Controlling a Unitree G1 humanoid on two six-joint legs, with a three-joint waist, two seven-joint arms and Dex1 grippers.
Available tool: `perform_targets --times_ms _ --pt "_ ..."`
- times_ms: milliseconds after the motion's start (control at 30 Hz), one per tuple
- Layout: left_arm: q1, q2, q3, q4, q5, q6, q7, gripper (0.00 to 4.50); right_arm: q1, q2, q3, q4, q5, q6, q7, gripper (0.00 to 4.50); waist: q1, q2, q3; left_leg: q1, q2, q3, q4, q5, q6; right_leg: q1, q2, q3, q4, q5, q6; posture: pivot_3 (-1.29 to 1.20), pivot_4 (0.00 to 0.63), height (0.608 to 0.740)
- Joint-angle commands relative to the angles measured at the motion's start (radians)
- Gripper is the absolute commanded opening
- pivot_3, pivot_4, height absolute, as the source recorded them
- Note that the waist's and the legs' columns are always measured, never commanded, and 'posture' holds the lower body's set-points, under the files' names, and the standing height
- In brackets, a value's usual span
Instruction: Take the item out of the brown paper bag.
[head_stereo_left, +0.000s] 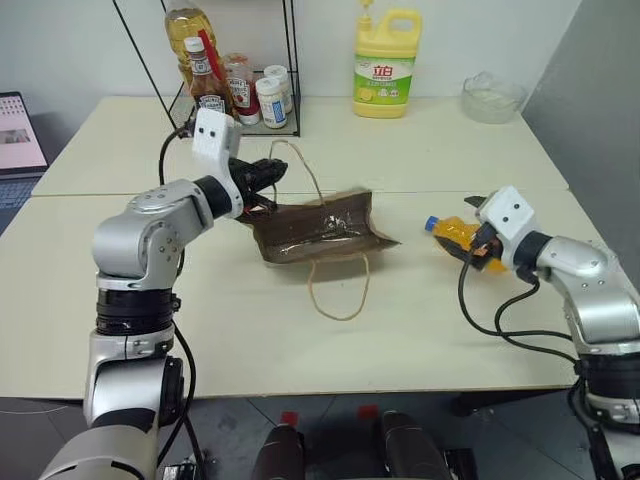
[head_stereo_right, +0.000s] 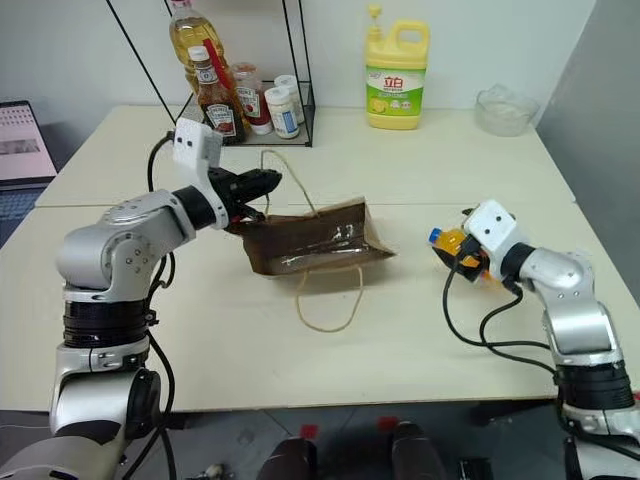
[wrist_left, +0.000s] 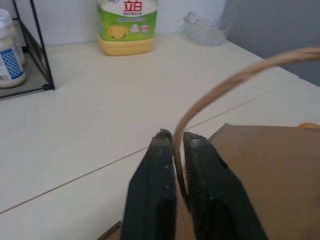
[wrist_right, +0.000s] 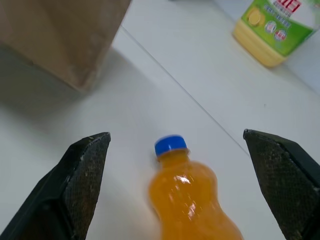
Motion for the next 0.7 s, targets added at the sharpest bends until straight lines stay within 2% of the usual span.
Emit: perform_targets --times_ms 33,300,567,700 --pt "-0.037 0.021 0.026 0.010 0.010 -0.038 -0.012 1.83 0.023 0.042 -0.017 -0.092 0.007 -0.030 -0.078 4.50 0.000 0.000 0.000 0.000 0.000 0.000 0.000 0.000 0.000 0.000 0.000 0.000 0.000 0.000 0.000 0.00 0.150 0.740" --pt "-0.015 0.040 0.071 0.011 0.013 -0.039 0.011 4.35 0.075 0.099 0.008 -0.097 -0.002 -0.061 -0.143 4.50 -0.002 0.000 0.000 0.000 0.000 0.000 0.000 0.000 0.000 0.000 0.000 0.000 0.000 0.000 0.000 0.00 0.150 0.740" --pt "0.091 0.076 0.157 0.003 0.070 -0.072 0.121 4.45 0.088 0.161 0.046 -0.083 -0.008 -0.089 -0.194 4.50 -0.003 0.000 0.000 0.001 0.000 0.000 0.000 0.000 0.000 0.000 0.000 0.000 0.001 0.000 0.000 0.00 0.150 0.740" --pt "0.161 0.072 0.214 -0.082 0.036 -0.041 0.147 4.45 0.098 0.178 0.062 -0.087 -0.008 -0.105 -0.205 4.50 -0.001 0.000 0.000 0.001 0.000 0.000 0.000 0.000 0.000 0.000 0.000 0.000 0.001 0.000 0.000 0.00 0.150 0.740"
